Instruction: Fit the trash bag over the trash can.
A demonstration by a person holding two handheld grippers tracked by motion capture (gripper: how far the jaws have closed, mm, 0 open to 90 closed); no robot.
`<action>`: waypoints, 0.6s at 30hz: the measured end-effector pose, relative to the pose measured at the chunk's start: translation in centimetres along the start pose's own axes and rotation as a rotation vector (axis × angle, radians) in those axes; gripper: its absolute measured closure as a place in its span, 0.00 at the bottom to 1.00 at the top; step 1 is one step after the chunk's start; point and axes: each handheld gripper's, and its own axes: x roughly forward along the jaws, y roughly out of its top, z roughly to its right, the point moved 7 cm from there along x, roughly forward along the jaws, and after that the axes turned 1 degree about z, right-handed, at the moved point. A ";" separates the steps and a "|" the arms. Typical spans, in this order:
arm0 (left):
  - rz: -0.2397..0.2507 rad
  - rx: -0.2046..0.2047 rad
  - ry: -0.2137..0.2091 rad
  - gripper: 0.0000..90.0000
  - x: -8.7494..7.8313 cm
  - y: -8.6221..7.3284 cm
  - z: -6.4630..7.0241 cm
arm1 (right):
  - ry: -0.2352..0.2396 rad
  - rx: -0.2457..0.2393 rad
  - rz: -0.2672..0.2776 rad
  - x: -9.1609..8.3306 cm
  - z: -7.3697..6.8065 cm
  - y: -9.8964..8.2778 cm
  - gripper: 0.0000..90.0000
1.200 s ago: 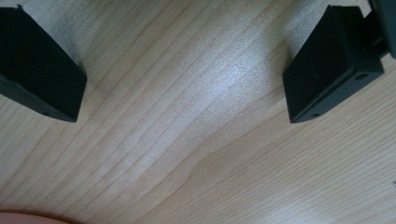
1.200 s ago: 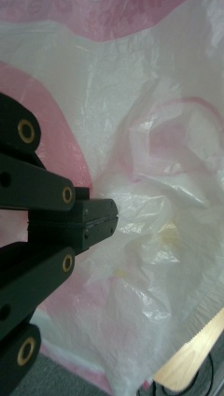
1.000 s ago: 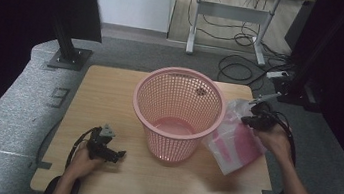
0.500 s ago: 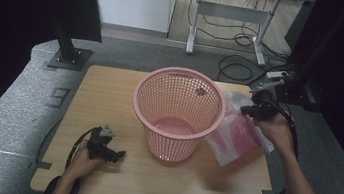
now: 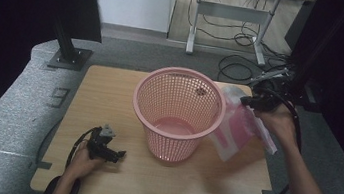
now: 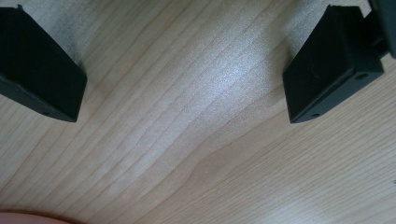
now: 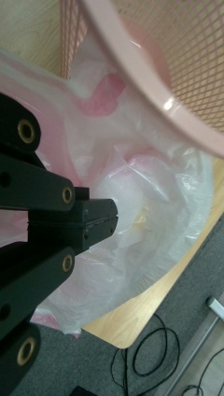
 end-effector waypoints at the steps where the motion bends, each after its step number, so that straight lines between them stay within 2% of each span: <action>1: 0.000 0.000 0.000 0.00 0.0 0.0 0.0 | -0.005 -0.001 0.004 -0.3 0.0 0.3 1.00; 18: 0.000 0.001 -0.001 0.00 0.0 0.0 0.0 | -0.046 -0.035 0.043 -3.6 -0.6 4.0 1.00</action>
